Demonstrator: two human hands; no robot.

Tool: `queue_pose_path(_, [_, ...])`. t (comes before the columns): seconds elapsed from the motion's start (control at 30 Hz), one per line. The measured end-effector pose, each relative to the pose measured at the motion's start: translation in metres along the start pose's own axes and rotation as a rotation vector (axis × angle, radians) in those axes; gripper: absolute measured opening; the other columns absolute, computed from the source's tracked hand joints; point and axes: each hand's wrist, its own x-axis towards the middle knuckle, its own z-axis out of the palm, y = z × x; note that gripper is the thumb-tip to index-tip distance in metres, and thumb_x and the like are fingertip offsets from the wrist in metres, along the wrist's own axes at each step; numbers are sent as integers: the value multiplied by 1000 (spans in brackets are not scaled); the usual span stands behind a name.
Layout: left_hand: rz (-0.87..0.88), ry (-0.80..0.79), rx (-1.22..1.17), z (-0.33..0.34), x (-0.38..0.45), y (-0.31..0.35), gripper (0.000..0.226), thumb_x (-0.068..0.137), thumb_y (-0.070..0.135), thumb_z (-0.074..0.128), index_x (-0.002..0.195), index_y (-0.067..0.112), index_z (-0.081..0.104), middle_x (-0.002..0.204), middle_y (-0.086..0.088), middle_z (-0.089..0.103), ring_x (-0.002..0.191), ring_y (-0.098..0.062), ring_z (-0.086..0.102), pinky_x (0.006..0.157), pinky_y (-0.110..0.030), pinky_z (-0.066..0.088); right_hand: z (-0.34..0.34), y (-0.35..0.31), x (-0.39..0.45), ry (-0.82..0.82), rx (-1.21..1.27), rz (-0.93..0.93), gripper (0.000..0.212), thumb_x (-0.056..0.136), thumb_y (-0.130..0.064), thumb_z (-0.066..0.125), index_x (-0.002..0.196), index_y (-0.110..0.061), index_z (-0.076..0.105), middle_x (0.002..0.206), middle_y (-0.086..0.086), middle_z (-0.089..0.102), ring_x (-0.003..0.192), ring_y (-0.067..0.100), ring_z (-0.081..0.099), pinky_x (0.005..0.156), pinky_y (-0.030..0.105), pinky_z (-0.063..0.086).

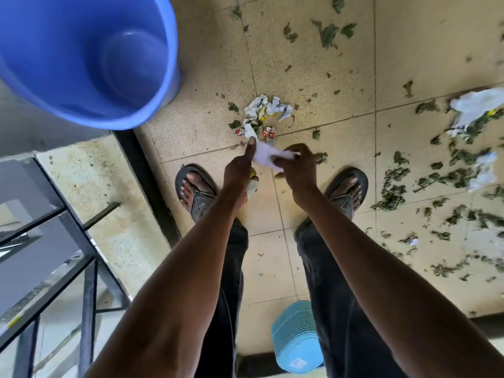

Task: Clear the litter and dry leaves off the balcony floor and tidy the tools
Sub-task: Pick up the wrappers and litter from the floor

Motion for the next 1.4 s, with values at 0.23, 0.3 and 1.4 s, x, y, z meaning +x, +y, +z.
queue_pose_path(0.23, [-19, -74, -300, 7, -16, 18, 10, 92, 8, 61, 82, 10, 58, 63, -3, 59, 48, -13, 53, 43, -15, 39, -18, -24, -10, -723, 241, 250, 10, 69, -19, 69, 78, -22, 71, 84, -1, 67, 85, 17, 57, 80, 36, 36])
queue_pose_path(0.3, [19, -32, -330, -3, -7, 17, 11, 92, 4, 57, 82, 8, 57, 70, -8, 58, 56, -17, 55, 54, -22, 45, -22, -28, 10, -593, 371, 373, 7, 82, -25, 69, 87, -21, 71, 89, 0, 66, 85, 17, 58, 80, 35, 41])
queue_pose_path(1.4, [-25, 50, -327, -10, 37, 14, 10, 80, 2, 67, 79, 4, 57, 59, -8, 62, 49, -20, 57, 53, -30, 50, 17, -18, 106, -58, -949, -566, 29, 91, -1, 47, 111, 0, 67, 115, 19, 59, 109, 35, 56, 83, 37, 47])
